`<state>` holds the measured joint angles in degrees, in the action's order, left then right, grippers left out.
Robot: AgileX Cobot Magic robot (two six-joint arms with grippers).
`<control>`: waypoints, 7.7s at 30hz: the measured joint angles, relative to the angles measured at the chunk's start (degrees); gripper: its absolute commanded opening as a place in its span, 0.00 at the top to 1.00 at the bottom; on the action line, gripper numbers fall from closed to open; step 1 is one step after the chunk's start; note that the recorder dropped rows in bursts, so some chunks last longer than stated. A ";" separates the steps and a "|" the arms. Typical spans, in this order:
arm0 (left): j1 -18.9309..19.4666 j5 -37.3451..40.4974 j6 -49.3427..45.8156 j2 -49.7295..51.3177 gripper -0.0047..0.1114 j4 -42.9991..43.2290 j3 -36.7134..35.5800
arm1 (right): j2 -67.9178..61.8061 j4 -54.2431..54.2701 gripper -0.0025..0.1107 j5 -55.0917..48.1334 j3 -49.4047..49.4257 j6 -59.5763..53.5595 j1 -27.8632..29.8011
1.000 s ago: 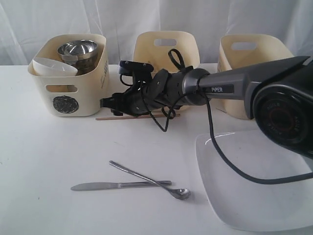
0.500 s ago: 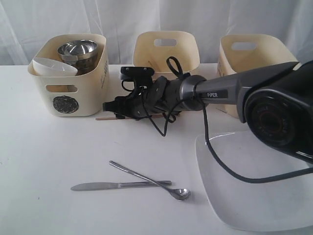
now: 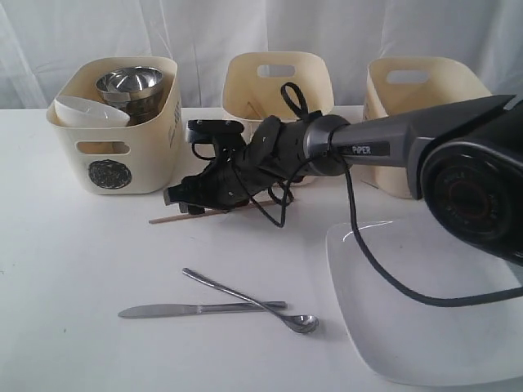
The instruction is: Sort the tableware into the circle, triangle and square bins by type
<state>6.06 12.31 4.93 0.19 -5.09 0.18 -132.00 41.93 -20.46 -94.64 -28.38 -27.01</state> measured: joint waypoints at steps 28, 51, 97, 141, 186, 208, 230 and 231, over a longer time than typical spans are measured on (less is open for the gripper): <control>0.00 0.00 0.00 0.00 0.96 0.00 0.00 | 5.07 -29.62 0.50 -16.60 0.00 -11.21 3.40; 0.00 0.00 0.00 0.00 0.96 0.00 0.00 | -1.01 -17.49 0.55 -21.30 -12.60 -15.25 4.09; 0.00 0.00 0.00 0.00 0.96 -0.22 0.00 | 3.20 -20.50 0.98 -33.69 -14.98 -25.00 1.66; 0.00 0.00 0.00 0.00 0.96 -1.58 0.00 | 4.72 -23.63 0.69 24.87 -9.05 -8.77 9.98; 0.00 0.78 0.00 0.00 0.96 -2.76 0.00 | 11.42 -41.93 0.58 -46.70 5.99 7.57 -11.26; 0.00 1.00 -0.89 0.00 0.96 -2.76 0.00 | 8.68 -41.93 0.92 -40.91 7.22 4.82 -11.26; 0.00 1.10 -0.89 0.00 0.96 -2.76 0.00 | 13.70 -41.93 0.98 -40.67 7.22 4.83 -11.26; 0.00 1.10 -0.89 0.00 0.96 -2.76 0.00 | 13.70 -41.93 0.98 -40.55 7.22 4.83 -11.26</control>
<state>6.06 13.41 4.04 0.19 -7.86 0.18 -118.30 0.00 -61.01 -87.42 -23.55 -38.27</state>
